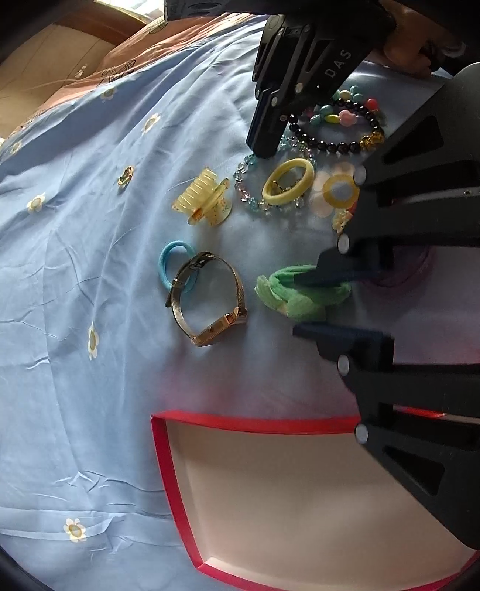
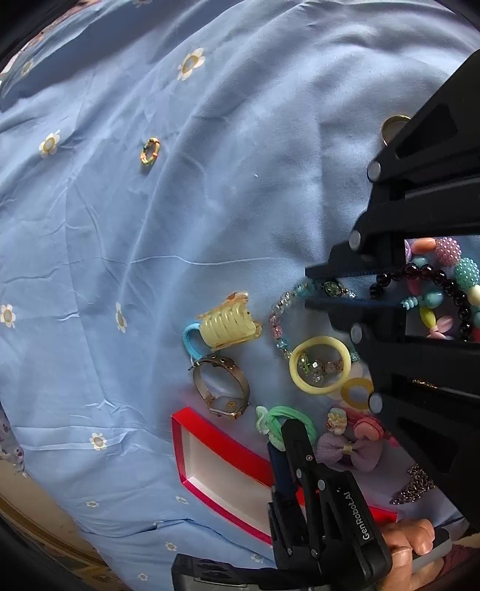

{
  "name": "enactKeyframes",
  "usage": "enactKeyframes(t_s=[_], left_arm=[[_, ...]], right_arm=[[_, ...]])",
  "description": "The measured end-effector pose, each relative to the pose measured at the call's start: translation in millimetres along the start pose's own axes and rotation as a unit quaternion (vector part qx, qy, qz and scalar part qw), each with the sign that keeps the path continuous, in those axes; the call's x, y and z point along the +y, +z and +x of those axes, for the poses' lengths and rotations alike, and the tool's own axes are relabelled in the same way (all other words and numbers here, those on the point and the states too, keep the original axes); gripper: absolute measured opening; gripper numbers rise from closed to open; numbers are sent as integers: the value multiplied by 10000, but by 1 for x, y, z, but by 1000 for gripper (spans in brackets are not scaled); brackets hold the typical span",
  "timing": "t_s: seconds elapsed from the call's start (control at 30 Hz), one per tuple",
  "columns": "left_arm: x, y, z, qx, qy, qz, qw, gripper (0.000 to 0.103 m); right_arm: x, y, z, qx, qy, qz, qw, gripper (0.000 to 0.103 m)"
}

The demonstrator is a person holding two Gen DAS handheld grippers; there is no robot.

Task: Organize jewelry
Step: 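Grasp the green hair tie with the left gripper while the right grasps the beaded bracelet, then carry both items into the box lid and open both grippers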

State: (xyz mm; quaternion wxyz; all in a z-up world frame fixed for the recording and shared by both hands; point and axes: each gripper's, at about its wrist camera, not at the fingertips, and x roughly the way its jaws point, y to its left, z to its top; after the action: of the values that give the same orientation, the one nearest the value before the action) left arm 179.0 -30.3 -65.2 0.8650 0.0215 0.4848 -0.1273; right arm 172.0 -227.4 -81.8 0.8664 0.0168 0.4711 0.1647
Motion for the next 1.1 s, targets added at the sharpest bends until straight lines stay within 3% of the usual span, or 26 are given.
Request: enactKeyframes(t_s=[0.5, 0.73, 1.1], left_arm=[[17, -7, -64, -652, -427, -338, 9964, 12], [33, -18, -87, -824, -408, -516, 9944, 12], [76, -36, -114, -1030, -209, -910, 9903, 12]], right_arm=[[19, 13, -55, -696, 167, -59, 9974, 7], [38, 20, -79, -953, 250, -188, 9950, 7], [77, 25, -84, -989, 495, -465, 9928, 7]])
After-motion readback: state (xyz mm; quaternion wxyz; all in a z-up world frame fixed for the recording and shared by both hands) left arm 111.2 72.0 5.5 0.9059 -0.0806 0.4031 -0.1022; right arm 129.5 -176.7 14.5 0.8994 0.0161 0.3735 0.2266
